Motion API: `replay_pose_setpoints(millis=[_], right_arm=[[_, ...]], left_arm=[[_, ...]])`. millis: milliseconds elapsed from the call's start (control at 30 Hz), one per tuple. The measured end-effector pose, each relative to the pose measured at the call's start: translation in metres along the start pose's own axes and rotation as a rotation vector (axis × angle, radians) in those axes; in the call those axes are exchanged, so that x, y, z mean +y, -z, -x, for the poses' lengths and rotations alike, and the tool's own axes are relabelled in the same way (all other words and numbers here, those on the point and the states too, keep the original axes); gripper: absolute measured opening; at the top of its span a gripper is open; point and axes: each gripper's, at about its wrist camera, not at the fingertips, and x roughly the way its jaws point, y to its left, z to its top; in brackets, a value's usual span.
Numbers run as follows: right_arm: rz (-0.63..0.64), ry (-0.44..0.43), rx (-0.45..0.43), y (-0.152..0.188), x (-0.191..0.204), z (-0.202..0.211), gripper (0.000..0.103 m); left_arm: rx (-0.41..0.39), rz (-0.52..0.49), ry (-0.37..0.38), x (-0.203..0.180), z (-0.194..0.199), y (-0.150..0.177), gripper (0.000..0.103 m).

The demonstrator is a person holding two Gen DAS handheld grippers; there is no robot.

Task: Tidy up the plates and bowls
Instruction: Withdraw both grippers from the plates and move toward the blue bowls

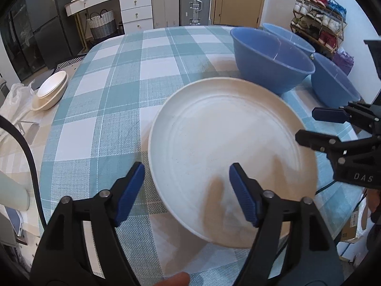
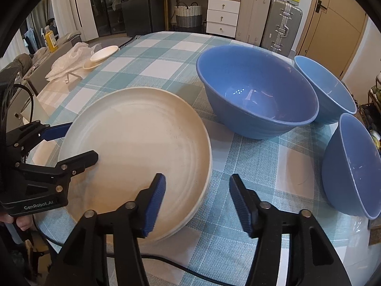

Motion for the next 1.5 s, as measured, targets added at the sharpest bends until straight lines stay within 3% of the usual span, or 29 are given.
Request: replay_pose_setpoints(millis=[100, 300, 333, 367, 433, 967, 1500], right_arm=[[-0.012, -0.02, -0.03, -0.003, -0.001, 0.011, 0.083], [-0.026, -0.04, -0.09, -0.009, -0.006, 0.038, 0.096], [-0.037, -0.04, -0.104, -0.01, -0.009, 0.043, 0.099], [-0.046, -0.042, -0.119, -0.011, -0.012, 0.05, 0.099], [-0.066, -0.049, -0.148, -0.013, -0.02, 0.063, 0.101], [-0.166, 0.02, -0.303, -0.02, -0.093, 0.165, 0.102], [-0.229, 0.06, -0.321, -0.02, -0.165, 0.218, 0.102]], left_arm=[[-0.028, 0.014, 0.035, 0.001, 0.011, -0.005, 0.075], [-0.072, 0.046, 0.097, 0.004, 0.032, -0.02, 0.082], [-0.076, 0.046, 0.099, 0.003, 0.035, -0.021, 0.087], [-0.084, 0.043, 0.102, 0.002, 0.038, -0.024, 0.098], [-0.113, 0.044, 0.106, 0.0, 0.046, -0.029, 0.101], [-0.187, 0.006, 0.188, -0.043, 0.091, -0.084, 0.101], [-0.175, -0.05, 0.262, -0.104, 0.102, -0.133, 0.101]])
